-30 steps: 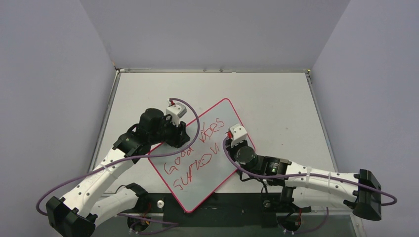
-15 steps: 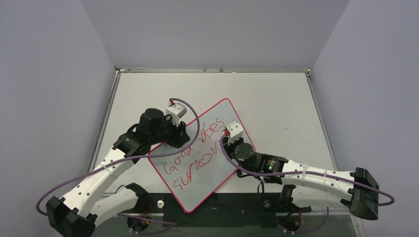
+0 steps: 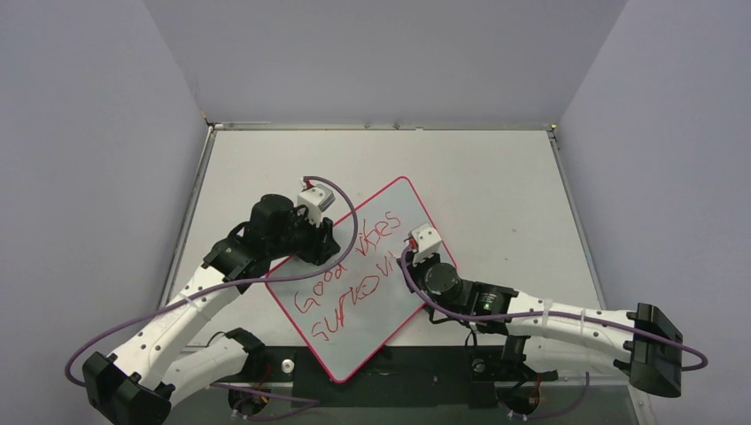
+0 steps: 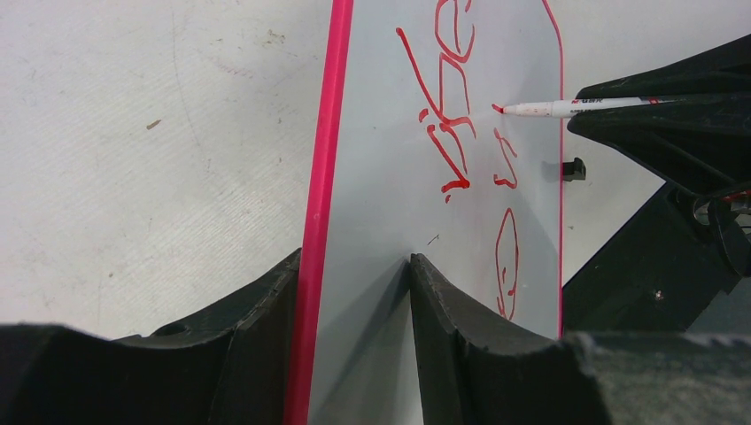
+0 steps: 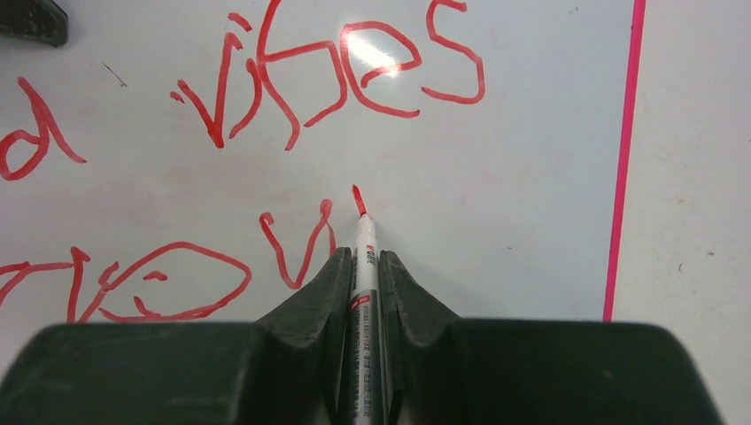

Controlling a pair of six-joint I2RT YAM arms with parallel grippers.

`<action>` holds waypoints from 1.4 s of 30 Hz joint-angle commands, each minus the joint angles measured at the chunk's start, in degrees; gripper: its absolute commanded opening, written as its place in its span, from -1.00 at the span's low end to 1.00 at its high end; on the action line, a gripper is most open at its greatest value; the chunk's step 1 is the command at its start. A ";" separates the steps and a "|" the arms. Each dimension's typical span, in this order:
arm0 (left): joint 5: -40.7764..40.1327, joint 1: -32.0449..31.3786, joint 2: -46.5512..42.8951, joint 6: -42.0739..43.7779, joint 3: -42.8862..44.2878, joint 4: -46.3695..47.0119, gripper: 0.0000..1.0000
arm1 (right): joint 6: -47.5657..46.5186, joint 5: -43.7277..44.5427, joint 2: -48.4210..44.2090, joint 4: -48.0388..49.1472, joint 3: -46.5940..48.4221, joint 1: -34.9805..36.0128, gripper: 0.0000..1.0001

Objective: Write a sentence on the whiteboard
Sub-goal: Write a sentence on the whiteboard stand.

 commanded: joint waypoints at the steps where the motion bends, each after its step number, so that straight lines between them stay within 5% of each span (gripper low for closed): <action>1: -2.89 0.12 -0.60 2.92 1.37 3.15 -1.00 | 3.15 -0.35 -2.06 -0.08 -2.81 -0.30 -1.00; 16: -3.46 0.12 -1.00 2.92 1.35 3.09 -1.00 | 7.36 0.03 -8.13 -3.88 -6.90 0.39 -1.00; 42: -3.42 0.12 -1.28 3.01 1.31 3.02 -1.00 | -2.02 0.06 1.61 -3.15 5.70 -1.17 -1.00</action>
